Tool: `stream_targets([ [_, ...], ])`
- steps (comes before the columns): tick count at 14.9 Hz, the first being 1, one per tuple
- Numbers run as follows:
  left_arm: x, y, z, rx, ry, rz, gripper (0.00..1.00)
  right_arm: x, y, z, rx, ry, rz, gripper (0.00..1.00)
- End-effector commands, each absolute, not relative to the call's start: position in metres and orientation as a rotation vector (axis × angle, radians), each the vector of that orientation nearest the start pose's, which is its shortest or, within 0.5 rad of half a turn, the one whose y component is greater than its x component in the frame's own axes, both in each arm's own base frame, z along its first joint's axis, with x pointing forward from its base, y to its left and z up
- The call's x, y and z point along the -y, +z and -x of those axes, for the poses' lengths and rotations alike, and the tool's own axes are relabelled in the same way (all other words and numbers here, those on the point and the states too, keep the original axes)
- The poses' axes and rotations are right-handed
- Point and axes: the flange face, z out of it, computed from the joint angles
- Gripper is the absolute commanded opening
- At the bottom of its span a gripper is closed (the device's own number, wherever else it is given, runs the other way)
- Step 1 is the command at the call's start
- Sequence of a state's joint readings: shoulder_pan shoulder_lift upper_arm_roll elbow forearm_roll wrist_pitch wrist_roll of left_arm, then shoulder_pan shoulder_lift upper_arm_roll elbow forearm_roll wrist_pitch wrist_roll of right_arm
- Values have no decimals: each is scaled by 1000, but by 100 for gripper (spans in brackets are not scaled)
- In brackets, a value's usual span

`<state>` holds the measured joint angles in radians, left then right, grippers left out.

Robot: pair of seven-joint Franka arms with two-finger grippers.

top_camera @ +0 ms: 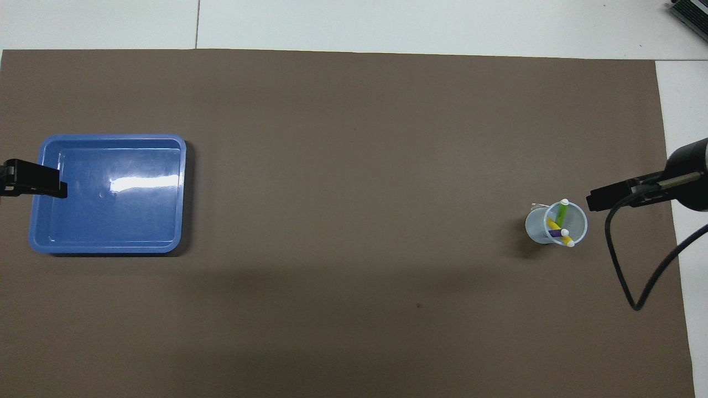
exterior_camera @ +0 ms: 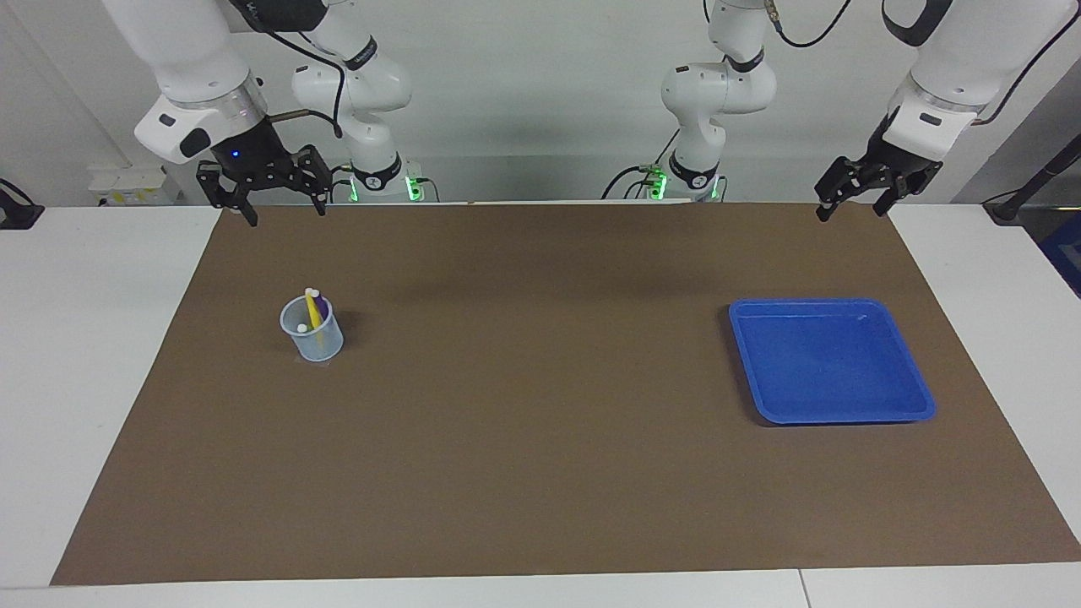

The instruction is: Right arm passes pens to left for tray arrangement

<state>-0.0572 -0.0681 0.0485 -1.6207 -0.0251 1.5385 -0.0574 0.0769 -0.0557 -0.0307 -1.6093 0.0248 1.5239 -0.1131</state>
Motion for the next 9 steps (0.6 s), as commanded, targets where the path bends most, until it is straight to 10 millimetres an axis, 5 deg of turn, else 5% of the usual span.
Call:
stream_targets([
  [1,3,638,-524,62,3,3162,100,-28,634,-533,216,46,3093,100],
  [9,2,638,-524,67,3,3162,100,-25,633,-531,211,55,3082,100],
])
